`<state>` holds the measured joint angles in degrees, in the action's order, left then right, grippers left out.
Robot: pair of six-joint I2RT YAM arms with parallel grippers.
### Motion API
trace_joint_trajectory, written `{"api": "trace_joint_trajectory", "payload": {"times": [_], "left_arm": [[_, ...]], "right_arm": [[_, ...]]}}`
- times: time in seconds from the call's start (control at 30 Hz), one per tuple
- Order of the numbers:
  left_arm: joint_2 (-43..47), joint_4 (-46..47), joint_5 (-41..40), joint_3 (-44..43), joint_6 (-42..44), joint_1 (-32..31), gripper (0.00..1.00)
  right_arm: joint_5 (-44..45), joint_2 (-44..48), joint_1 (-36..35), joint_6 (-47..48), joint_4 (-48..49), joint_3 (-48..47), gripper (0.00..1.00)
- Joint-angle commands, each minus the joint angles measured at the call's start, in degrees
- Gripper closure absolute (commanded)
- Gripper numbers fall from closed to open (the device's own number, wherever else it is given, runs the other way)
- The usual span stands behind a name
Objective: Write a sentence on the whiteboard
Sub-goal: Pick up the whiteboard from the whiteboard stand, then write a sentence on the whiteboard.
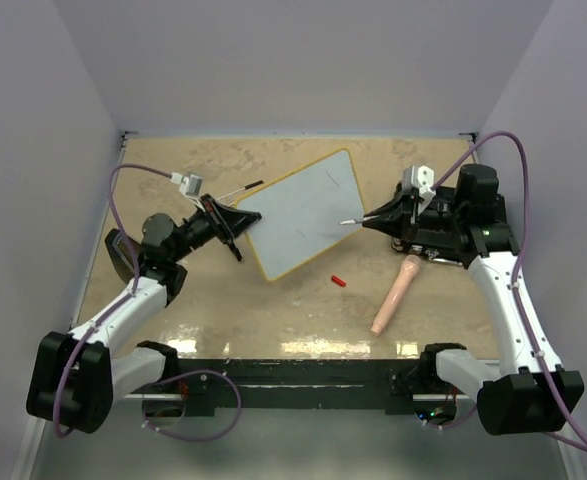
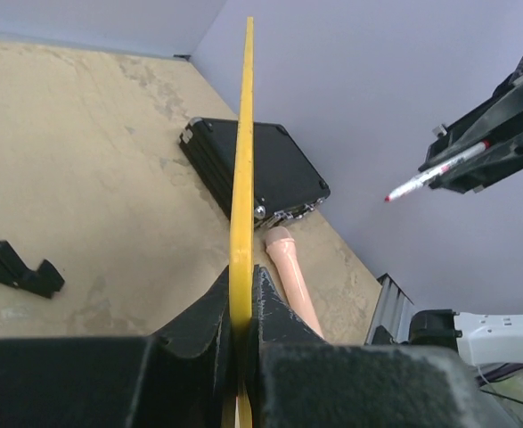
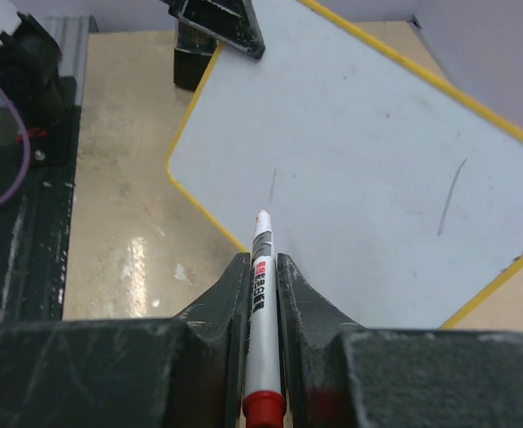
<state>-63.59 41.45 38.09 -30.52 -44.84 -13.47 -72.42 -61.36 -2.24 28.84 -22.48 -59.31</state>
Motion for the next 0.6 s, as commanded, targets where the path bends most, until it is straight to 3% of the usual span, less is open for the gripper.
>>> {"api": "trace_joint_trajectory", "payload": {"times": [0.0,0.17,0.27,0.4,0.57], "left_arm": [[3.9,11.9,-9.3,4.7,-3.1,-4.3,1.0],[2.3,16.6,-11.6,8.0,-4.6,-8.0,1.0],[1.3,18.5,-12.8,9.2,-4.6,-10.1,1.0],[0.7,19.8,-13.4,10.0,-4.6,-11.0,1.0],[0.6,20.7,-14.0,11.1,-4.5,-11.5,1.0]], "right_arm": [[2.6,-0.7,-0.7,15.4,-19.5,-9.0,1.0],[3.3,-1.4,-2.0,24.5,-27.8,-10.8,1.0],[5.1,-0.1,-4.0,22.9,-25.2,-8.7,1.0],[11.1,2.6,-10.2,14.3,-12.9,-3.9,1.0],[11.5,1.2,-12.3,14.0,-12.3,-3.7,1.0]]}}
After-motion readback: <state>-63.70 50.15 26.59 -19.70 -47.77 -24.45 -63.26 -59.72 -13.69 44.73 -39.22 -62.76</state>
